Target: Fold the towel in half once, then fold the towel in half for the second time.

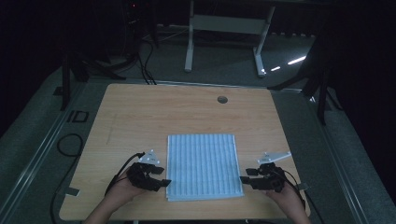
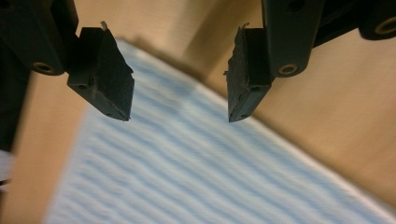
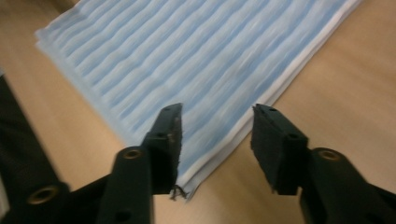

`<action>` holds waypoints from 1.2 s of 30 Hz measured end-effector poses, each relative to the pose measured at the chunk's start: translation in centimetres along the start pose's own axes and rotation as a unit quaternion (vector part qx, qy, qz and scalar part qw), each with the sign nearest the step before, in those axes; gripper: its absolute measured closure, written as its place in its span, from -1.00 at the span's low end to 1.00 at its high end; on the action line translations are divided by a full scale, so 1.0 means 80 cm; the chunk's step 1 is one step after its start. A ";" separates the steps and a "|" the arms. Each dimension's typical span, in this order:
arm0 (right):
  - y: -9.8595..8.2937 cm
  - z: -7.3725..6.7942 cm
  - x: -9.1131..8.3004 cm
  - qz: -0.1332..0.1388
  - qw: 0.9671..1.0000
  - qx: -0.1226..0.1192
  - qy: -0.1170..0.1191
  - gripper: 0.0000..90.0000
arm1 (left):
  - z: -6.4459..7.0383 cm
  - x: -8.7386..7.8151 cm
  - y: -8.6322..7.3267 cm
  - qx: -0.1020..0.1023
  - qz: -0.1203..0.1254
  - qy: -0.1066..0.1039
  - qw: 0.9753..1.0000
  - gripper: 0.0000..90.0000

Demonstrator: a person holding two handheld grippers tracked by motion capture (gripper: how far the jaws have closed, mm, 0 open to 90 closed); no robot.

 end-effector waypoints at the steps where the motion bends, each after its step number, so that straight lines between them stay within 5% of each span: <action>1: 0.006 0.004 0.002 0.001 1.000 -0.002 -0.008 0.08 | -0.004 0.001 0.002 -0.004 0.002 0.001 1.000 -0.08; 9: 0.042 0.023 0.011 0.014 1.000 -0.017 -0.009 -0.17 | -0.037 0.011 0.011 -0.029 0.007 0.008 1.000 -0.14; 17: 0.067 0.046 0.031 -0.006 1.000 -0.008 -0.012 -0.47 | -0.076 0.018 0.030 -0.061 0.004 0.026 0.998 -0.19; 26: 0.098 0.078 0.055 -0.007 1.000 0.001 -0.022 -0.46 | -0.112 0.034 0.059 -0.076 0.013 0.033 0.996 -0.19; 36: 0.122 0.122 0.067 -0.003 0.999 0.018 -0.027 -0.30 | -0.132 0.064 0.077 -0.083 -0.003 0.039 0.996 -0.19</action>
Point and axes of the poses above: each handheld gripper's, and its own axes: x roughly forward along the jaws, y roughly out of its top, z roughly to its right, the point moved 8 cm from there along x, roughly forward along the jaws, and after that the axes turned 2 degrees about y, right-handed, at the moved point
